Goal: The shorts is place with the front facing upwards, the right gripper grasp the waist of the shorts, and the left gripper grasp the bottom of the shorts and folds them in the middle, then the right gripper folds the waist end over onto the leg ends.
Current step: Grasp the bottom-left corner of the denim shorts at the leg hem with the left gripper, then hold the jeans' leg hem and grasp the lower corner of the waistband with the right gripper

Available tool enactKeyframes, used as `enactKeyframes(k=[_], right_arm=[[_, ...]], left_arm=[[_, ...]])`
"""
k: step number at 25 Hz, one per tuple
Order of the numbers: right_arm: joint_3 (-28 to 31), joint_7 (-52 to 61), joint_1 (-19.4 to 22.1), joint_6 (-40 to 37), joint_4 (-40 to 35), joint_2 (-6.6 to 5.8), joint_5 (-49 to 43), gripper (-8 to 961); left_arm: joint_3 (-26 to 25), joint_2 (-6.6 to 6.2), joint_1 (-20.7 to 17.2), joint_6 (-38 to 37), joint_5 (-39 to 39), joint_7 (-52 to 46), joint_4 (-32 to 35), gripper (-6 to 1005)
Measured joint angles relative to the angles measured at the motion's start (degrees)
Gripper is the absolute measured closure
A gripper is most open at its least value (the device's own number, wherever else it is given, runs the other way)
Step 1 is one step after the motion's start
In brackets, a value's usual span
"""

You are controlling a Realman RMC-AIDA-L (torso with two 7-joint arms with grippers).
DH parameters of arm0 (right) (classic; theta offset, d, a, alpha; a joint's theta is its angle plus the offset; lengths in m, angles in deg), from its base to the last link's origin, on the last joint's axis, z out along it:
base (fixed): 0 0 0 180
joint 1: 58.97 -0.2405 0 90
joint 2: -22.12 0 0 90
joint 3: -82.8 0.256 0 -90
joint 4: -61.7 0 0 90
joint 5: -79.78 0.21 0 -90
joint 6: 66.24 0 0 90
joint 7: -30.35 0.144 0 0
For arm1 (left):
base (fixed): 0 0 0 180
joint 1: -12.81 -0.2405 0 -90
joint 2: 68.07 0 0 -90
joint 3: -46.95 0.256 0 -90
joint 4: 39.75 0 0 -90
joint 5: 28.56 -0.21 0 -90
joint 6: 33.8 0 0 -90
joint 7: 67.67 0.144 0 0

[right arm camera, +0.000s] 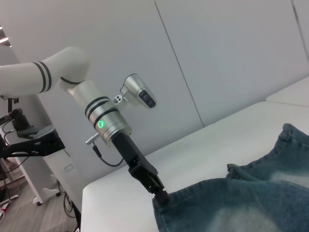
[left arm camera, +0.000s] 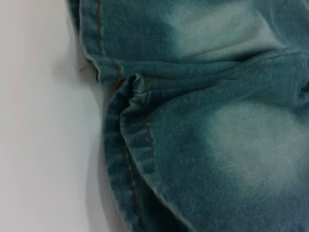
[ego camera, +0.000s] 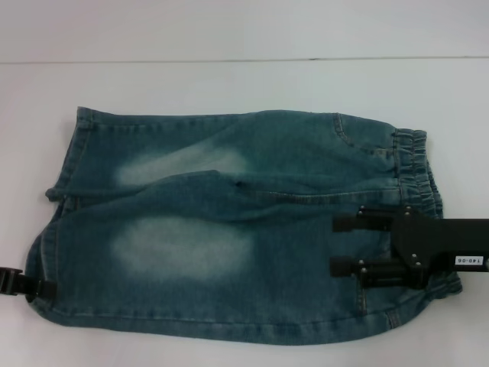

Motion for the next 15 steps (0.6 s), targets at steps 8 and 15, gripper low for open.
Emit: enactKeyframes(k=[8, 15], right_arm=[[1.1, 1.1, 0.1, -0.1, 0.0, -0.16, 0.9, 128], [4.3, 13.0, -0.7, 0.0, -1.9, -3.60, 2.3, 128]], left_arm=[[0.1, 0.23, 0.0, 0.3, 0.1, 0.0, 0.0, 912], [-0.8, 0.49, 0.8, 0.2, 1.6, 0.0, 0.5, 985]])
